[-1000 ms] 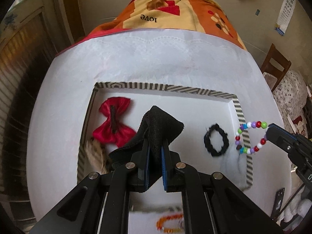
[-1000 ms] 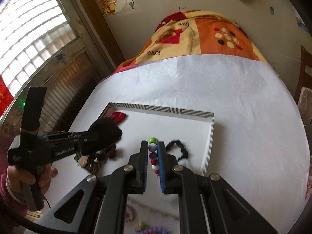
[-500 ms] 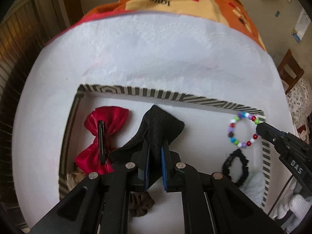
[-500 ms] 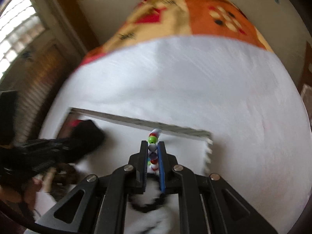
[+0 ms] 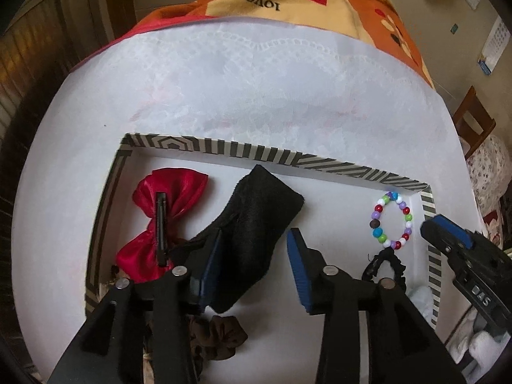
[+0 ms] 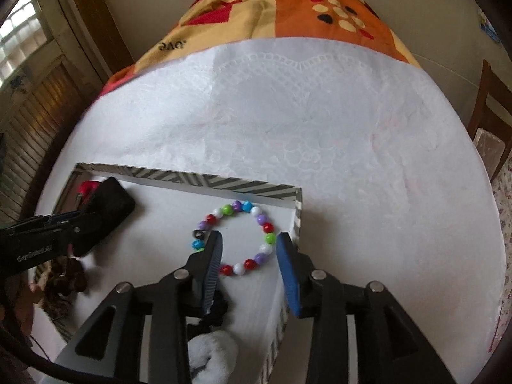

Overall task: Organize jewelry
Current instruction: 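Withdraw both open tools from the tray toward the remaining bracelets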

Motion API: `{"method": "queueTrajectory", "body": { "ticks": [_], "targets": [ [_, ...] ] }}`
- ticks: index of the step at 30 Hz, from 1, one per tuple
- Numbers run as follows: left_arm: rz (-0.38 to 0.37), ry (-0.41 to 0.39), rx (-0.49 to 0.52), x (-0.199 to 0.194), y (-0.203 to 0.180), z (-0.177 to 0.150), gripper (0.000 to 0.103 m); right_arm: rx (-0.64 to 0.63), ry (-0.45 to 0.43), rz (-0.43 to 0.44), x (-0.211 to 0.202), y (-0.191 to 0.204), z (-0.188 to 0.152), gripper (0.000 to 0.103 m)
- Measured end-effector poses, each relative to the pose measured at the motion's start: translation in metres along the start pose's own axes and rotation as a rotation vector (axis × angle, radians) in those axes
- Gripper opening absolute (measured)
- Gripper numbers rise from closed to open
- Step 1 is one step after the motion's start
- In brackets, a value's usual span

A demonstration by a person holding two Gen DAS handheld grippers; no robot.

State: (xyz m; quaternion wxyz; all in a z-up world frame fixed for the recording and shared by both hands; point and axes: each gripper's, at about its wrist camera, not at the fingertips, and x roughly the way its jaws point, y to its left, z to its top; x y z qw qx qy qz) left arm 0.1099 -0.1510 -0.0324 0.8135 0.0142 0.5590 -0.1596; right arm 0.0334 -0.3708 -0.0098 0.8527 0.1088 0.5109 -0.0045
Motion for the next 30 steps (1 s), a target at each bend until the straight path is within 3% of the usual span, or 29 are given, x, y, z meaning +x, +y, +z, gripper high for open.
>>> {"method": "queueTrajectory", "body": {
  "ticks": [15, 30],
  "targets": [
    [0.051, -0.065, 0.006, -0.058, 0.002, -0.030, 0.023, -0.010, -0.041, 0.025, -0.050, 0.031, -0.033, 0.048],
    [0.112, -0.102, 0.028, -0.107, -0.009, -0.124, 0.023, 0.003, -0.103, 0.052, -0.125, 0.046, -0.114, 0.057]
  ]
}}
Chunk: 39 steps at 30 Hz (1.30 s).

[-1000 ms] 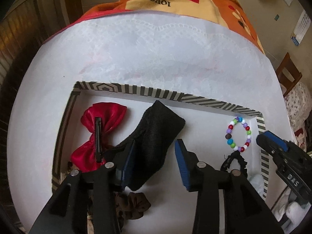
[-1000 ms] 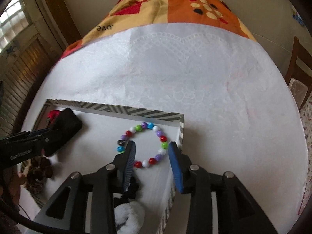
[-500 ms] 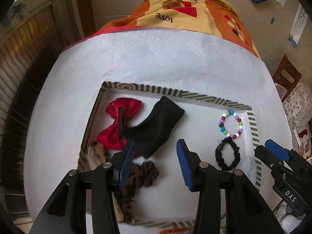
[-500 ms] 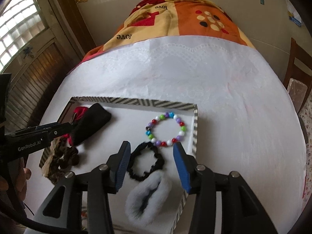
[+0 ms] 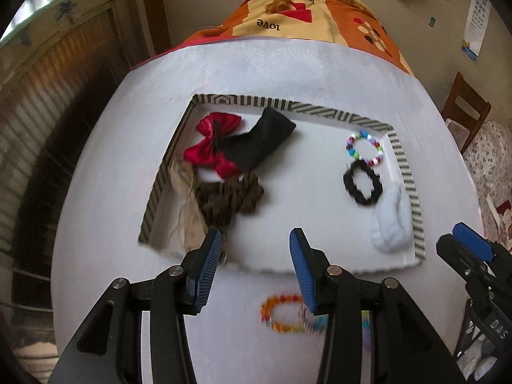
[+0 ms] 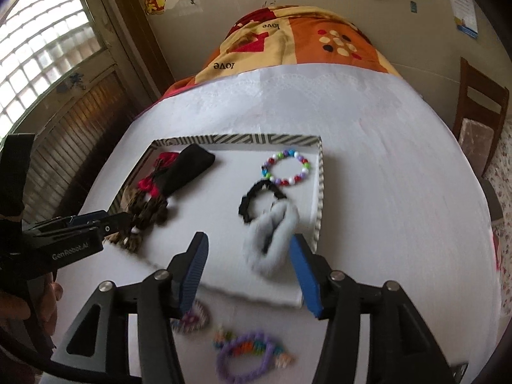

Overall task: Organize jewelry
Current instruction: 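Withdraw both open tools from the tray toward the remaining bracelets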

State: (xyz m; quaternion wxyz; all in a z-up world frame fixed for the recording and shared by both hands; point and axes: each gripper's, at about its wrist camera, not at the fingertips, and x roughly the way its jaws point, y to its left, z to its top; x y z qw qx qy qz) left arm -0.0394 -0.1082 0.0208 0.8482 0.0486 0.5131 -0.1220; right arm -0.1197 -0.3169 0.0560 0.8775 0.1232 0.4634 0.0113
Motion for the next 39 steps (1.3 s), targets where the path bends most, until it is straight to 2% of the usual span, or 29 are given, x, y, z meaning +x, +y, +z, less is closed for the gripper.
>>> {"method": "queueTrajectory", "body": {
  "ticks": [9, 20, 29, 39],
  "targets": [
    [0.011, -0.006, -0.006, -0.028, -0.009, -0.047, 0.023, -0.013, -0.008, 0.010, -0.041, 0.006, -0.043, 0.059],
    [0.034, -0.050, 0.014, -0.059, -0.022, -0.077, 0.023, -0.061, -0.029, -0.014, -0.074, 0.007, -0.080, 0.059],
    [0.049, -0.041, 0.026, -0.065, -0.031, -0.093, 0.023, -0.055, -0.004, 0.004, -0.081, 0.003, -0.101, 0.059],
    [0.033, -0.014, -0.024, -0.061, -0.019, -0.102, 0.023, -0.053, 0.013, -0.016, -0.080, -0.006, -0.105, 0.059]
  ]
}}
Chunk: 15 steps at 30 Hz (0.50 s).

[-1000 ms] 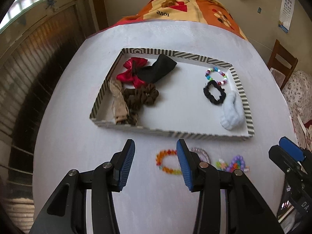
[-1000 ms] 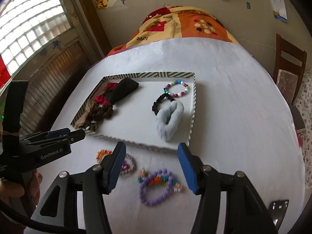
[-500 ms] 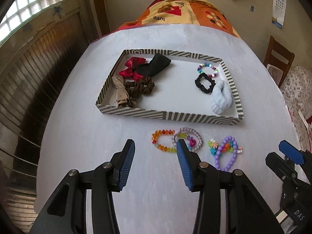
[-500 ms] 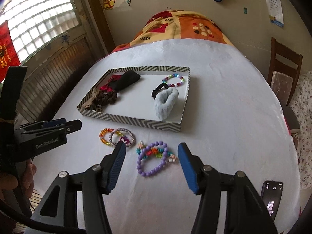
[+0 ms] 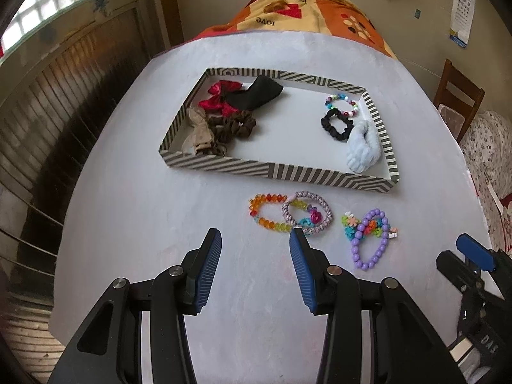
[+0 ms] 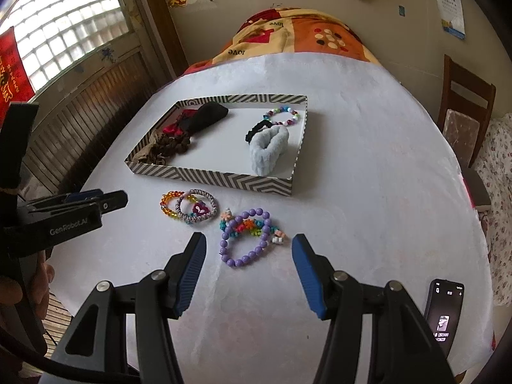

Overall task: Organize jewelry
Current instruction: 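Withdraw both open tools from the tray toward the remaining bracelets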

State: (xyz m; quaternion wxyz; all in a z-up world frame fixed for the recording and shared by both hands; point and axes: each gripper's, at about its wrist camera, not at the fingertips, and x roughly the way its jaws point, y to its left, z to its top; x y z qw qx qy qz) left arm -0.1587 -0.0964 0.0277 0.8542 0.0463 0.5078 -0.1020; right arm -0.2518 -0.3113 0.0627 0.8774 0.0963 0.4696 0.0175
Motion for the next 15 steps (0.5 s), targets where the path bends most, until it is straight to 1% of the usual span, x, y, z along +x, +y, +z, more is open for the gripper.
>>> {"method": "queueTrajectory", "body": {
  "ticks": [9, 15],
  "targets": [
    [-0.018, 0.052, -0.036, 0.014, 0.012, -0.004, 0.023, 0.020, 0.041, -0.008, 0.015, -0.010, -0.003, 0.059],
    [-0.030, 0.064, -0.040, 0.020, 0.014, -0.001, 0.023, 0.035, 0.071, -0.006, 0.029, -0.013, -0.005, 0.059]
  ]
}}
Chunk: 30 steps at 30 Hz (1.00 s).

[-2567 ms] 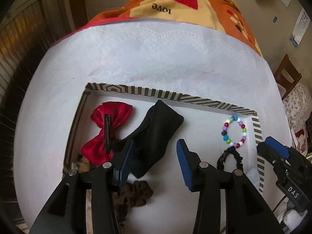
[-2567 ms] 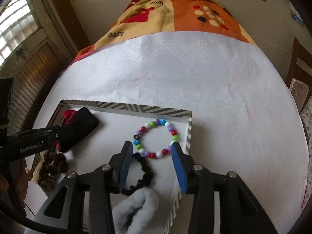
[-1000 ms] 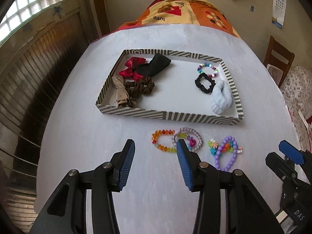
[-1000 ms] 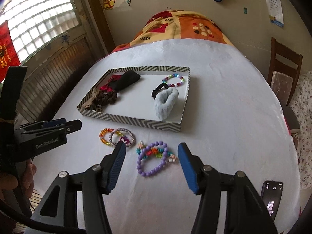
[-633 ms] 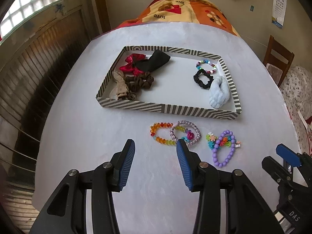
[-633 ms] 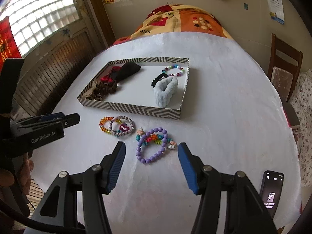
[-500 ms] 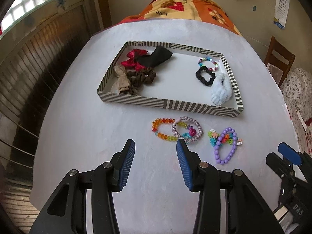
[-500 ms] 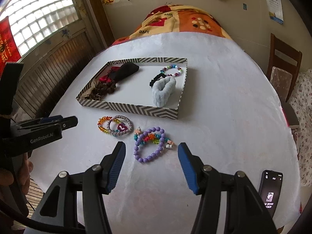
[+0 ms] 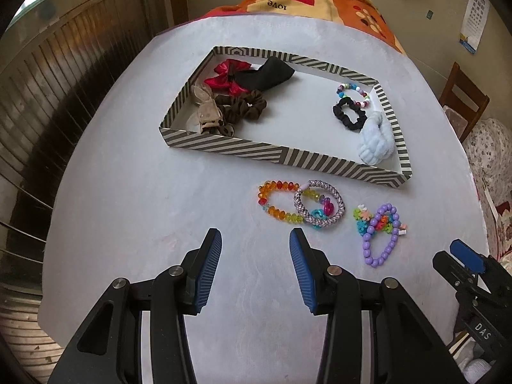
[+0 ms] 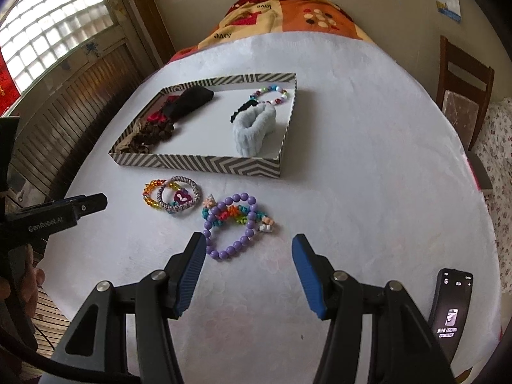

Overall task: Organize jewelry
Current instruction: 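Withdraw both open tools from the tray toward the remaining bracelets, then grasp the grey braided bracelet with the left tool while the right tool grasps the purple bead bracelet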

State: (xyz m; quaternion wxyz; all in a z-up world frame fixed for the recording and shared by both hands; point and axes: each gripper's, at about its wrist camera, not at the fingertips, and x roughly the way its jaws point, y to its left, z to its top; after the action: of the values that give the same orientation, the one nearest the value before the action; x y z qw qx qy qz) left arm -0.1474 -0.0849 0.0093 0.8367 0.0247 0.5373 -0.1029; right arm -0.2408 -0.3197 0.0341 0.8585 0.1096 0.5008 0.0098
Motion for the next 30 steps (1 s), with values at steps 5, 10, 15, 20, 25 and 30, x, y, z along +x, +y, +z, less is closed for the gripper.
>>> {"method": "queueTrajectory", "body": {
  "ticks": [5, 10, 15, 20, 25, 30],
  "targets": [
    [-0.013, 0.026, 0.000, 0.009, -0.002, 0.002, 0.023, 0.005, 0.013, 0.003, 0.005, -0.001, 0.002, 0.059],
    [-0.010, 0.031, 0.015, 0.012, -0.007, 0.005, 0.023, 0.011, 0.006, 0.003, 0.004, -0.001, 0.006, 0.059],
    [-0.012, 0.026, 0.019, 0.012, -0.010, 0.006, 0.023, 0.013, 0.002, 0.001, 0.004, -0.002, 0.007, 0.059],
    [-0.016, 0.040, 0.021, 0.017, -0.011, 0.006, 0.023, 0.013, 0.016, 0.003, 0.008, -0.002, 0.006, 0.059],
    [-0.055, 0.064, 0.012, 0.023, -0.006, 0.008, 0.023, 0.023, 0.035, 0.017, 0.017, -0.005, 0.001, 0.059],
    [-0.108, 0.093, 0.002, 0.033, 0.001, 0.016, 0.023, 0.047, 0.058, 0.034, 0.032, -0.011, -0.007, 0.058]
  ]
}}
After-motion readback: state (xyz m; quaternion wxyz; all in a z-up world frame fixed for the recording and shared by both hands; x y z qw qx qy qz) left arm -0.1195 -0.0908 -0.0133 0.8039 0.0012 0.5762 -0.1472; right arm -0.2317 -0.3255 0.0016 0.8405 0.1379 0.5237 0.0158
